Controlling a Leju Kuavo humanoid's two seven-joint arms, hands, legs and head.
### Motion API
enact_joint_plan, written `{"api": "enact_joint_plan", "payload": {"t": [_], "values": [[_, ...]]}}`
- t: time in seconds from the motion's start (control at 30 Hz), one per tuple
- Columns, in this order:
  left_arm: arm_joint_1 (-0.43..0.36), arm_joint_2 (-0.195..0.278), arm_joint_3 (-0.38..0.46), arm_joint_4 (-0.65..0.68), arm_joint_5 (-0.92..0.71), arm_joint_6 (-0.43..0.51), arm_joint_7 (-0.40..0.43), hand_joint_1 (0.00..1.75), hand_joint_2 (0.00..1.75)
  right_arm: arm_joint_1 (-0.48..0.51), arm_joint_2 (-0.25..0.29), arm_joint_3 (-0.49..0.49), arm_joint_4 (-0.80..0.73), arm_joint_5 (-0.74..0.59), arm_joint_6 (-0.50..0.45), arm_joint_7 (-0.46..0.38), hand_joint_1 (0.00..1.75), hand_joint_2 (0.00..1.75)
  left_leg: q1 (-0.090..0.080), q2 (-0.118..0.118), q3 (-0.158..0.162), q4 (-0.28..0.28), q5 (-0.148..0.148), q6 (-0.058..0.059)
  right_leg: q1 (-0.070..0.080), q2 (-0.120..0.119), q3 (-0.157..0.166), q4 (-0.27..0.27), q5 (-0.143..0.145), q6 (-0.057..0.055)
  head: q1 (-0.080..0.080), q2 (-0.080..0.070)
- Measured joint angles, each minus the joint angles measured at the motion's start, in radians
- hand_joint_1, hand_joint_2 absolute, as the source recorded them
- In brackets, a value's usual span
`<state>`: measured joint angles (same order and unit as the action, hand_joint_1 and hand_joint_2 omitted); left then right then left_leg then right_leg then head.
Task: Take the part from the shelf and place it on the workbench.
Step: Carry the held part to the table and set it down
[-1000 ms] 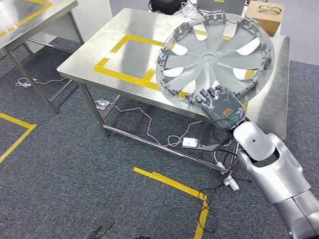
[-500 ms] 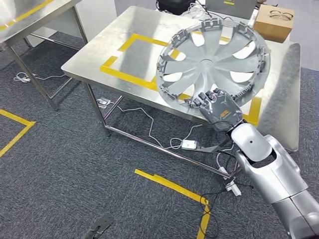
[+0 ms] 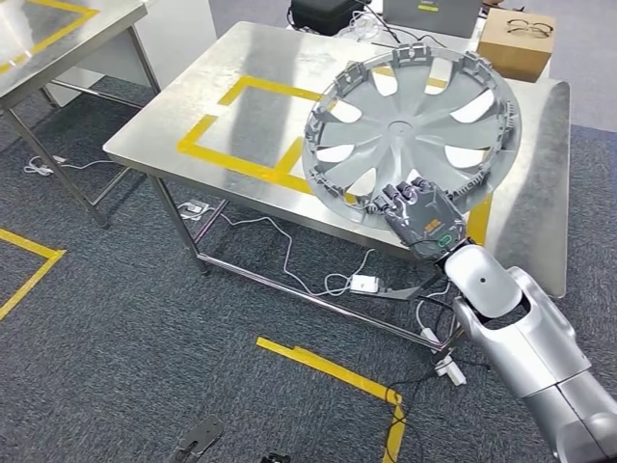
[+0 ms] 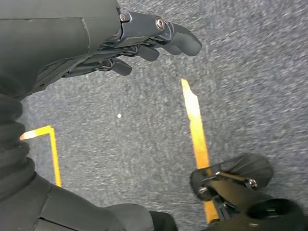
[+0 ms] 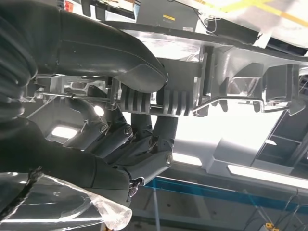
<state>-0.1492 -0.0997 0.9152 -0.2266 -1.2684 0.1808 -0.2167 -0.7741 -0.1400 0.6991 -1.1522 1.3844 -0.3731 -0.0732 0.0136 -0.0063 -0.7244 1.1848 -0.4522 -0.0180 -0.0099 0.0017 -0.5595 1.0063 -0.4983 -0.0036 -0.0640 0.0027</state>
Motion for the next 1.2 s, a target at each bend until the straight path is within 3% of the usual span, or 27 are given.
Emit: {"api": "enact_joint_plan", "payload": {"t": [0.07,0.23,0.3,0.37,0.4,0.43,0.47,0.53,0.57,0.63,0.7,0.77,0.87,0.9,0.93,0.97,1.03,1.07,1.13,1.2], "values": [[0.0,0.001,0.0,0.0,0.0,0.0,0.0,0.0,1.75,0.002,0.0,0.0,0.003,-0.008,-0.01,0.0,1.75,1.75,-0.003,0.0,0.045,-0.109,0.046,0.006,0.003,0.001,0.009,0.001,-0.013,0.009,0.001,0.0],[0.002,0.001,0.0,0.0,0.0,-0.001,0.0,0.0,1.75,0.012,0.003,-0.004,0.009,-0.022,-0.035,-0.001,1.75,1.75,-0.004,-0.001,0.069,-0.15,0.025,0.035,0.004,0.0,0.0,0.01,-0.03,0.031,0.003,0.0],[-0.001,0.002,0.0,0.0,0.0,0.0,0.0,0.0,1.75,0.017,0.003,-0.006,0.013,-0.026,-0.037,-0.001,1.75,1.75,-0.002,-0.002,0.077,-0.154,0.02,0.046,0.003,0.0,-0.048,0.099,-0.071,0.036,0.005,0.0],[-0.002,0.001,0.0,0.0,0.0,0.0,0.0,0.0,1.75,0.026,0.003,-0.009,0.019,-0.03,-0.044,-0.001,1.75,1.75,-0.005,-0.002,0.083,-0.153,0.013,0.054,0.004,0.0,-0.135,0.248,-0.119,0.038,0.006,0.0],[-0.001,0.001,0.0,0.0,0.0,0.0,0.0,0.0,1.75,0.033,0.003,-0.01,0.022,-0.031,-0.049,-0.001,1.75,1.75,-0.006,-0.002,0.088,-0.153,0.009,0.057,0.004,0.0,-0.17,0.297,-0.123,0.038,0.006,0.0],[0.0,0.001,0.0,0.0,0.0,0.0,0.0,0.0,1.75,0.04,0.003,-0.011,0.026,-0.032,-0.053,-0.001,1.75,1.75,-0.006,-0.003,0.094,-0.153,0.004,0.058,0.004,0.0,-0.188,0.308,-0.105,0.037,0.006,0.0],[0.001,0.001,0.0,0.0,0.0,0.0,0.0,0.0,1.75,0.044,0.003,-0.012,0.03,-0.033,-0.056,-0.001,1.75,1.75,-0.007,-0.004,0.102,-0.153,-0.001,0.057,0.004,0.0,-0.185,0.278,-0.066,0.035,0.006,0.0],[0.0,0.001,0.0,0.0,0.0,0.0,0.0,0.0,1.75,0.048,0.003,-0.017,0.038,-0.037,-0.059,-0.002,1.75,1.75,-0.009,-0.006,0.117,-0.153,-0.012,0.054,0.007,-0.001,-0.136,0.142,0.026,0.025,0.007,0.0],[-0.001,0.0,0.0,0.0,-0.001,0.0,0.0,0.0,1.75,0.049,0.003,-0.021,0.042,-0.04,-0.063,-0.002,1.75,1.75,-0.011,-0.007,0.12,-0.152,-0.016,0.051,0.008,-0.002,-0.108,0.08,0.051,0.021,0.006,0.0],[-0.003,0.0,0.0,0.0,-0.002,0.0,0.0,0.0,1.75,0.051,0.003,-0.029,0.049,-0.049,-0.081,-0.003,1.75,1.75,-0.013,-0.006,0.119,-0.15,-0.02,0.042,0.012,-0.002,-0.08,0.023,0.054,0.015,0.005,0.0],[-0.003,0.0,0.0,0.0,-0.002,-0.001,0.0,0.0,1.75,0.058,0.004,-0.04,0.055,-0.06,-0.102,-0.005,1.75,1.75,-0.012,-0.005,0.118,-0.151,-0.024,0.032,0.01,-0.001,-0.073,0.011,0.047,0.011,0.005,0.0],[-0.003,0.002,0.0,0.0,-0.003,-0.001,0.0,0.0,1.75,0.069,0.004,-0.054,0.062,-0.074,-0.115,-0.008,1.75,1.75,-0.012,-0.004,0.109,-0.118,-0.047,0.021,0.004,-0.002,-0.058,0.001,0.045,0.003,0.002,0.0],[-0.002,0.002,0.0,0.0,-0.003,-0.001,0.0,0.0,1.75,0.09,0.004,-0.074,0.076,-0.096,-0.138,-0.021,1.75,1.75,-0.006,-0.002,0.021,0.059,-0.12,0.007,0.0,-0.003,-0.043,-0.002,0.036,-0.005,-0.002,0.0],[0.0,0.002,0.0,0.0,-0.003,-0.001,0.0,0.0,1.75,0.098,0.004,-0.08,0.08,-0.103,-0.146,-0.026,1.75,1.75,-0.003,-0.002,-0.009,0.11,-0.132,0.004,0.0,-0.002,-0.04,-0.002,0.033,-0.005,-0.003,0.0],[0.001,0.003,0.0,0.0,-0.003,-0.001,0.0,0.0,1.75,0.106,0.004,-0.086,0.084,-0.11,-0.151,-0.032,1.75,1.75,-0.002,-0.002,-0.026,0.13,-0.125,0.002,0.0,-0.002,-0.036,-0.001,0.029,-0.004,-0.003,0.0],[0.002,0.004,0.0,0.0,-0.003,-0.001,0.0,0.0,1.75,0.113,0.004,-0.092,0.089,-0.117,-0.154,-0.036,1.75,1.75,-0.001,-0.001,-0.024,0.112,-0.098,0.001,-0.001,-0.001,-0.03,-0.001,0.025,-0.002,-0.003,0.0],[0.003,0.006,0.0,0.0,-0.003,-0.001,0.0,0.0,1.75,0.125,0.004,-0.105,0.097,-0.131,-0.158,-0.046,1.75,1.75,0.0,-0.001,0.023,-0.011,-0.016,0.002,-0.002,0.0,-0.018,0.001,0.014,0.004,-0.003,0.0],[0.002,0.007,0.0,0.0,-0.005,-0.001,0.001,0.0,1.75,0.129,0.004,-0.111,0.101,-0.138,-0.16,-0.051,1.75,1.75,-0.001,-0.001,0.048,-0.071,0.01,0.003,0.0,0.001,-0.015,0.003,0.009,0.008,-0.003,0.0],[0.002,0.007,0.0,0.0,-0.008,-0.001,0.002,0.0,1.75,0.134,0.004,-0.123,0.109,-0.15,-0.166,-0.063,1.75,1.75,-0.003,-0.001,0.074,-0.133,0.019,0.012,0.003,0.002,-0.019,0.006,0.003,0.018,-0.002,0.0],[0.002,0.007,0.0,0.0,-0.009,-0.002,0.003,0.0,1.75,0.137,0.004,-0.134,0.117,-0.159,-0.173,-0.073,1.75,1.75,-0.005,-0.002,0.076,-0.142,0.011,0.025,0.004,0.002,-0.022,0.004,0.002,0.028,-0.002,0.0]]}}
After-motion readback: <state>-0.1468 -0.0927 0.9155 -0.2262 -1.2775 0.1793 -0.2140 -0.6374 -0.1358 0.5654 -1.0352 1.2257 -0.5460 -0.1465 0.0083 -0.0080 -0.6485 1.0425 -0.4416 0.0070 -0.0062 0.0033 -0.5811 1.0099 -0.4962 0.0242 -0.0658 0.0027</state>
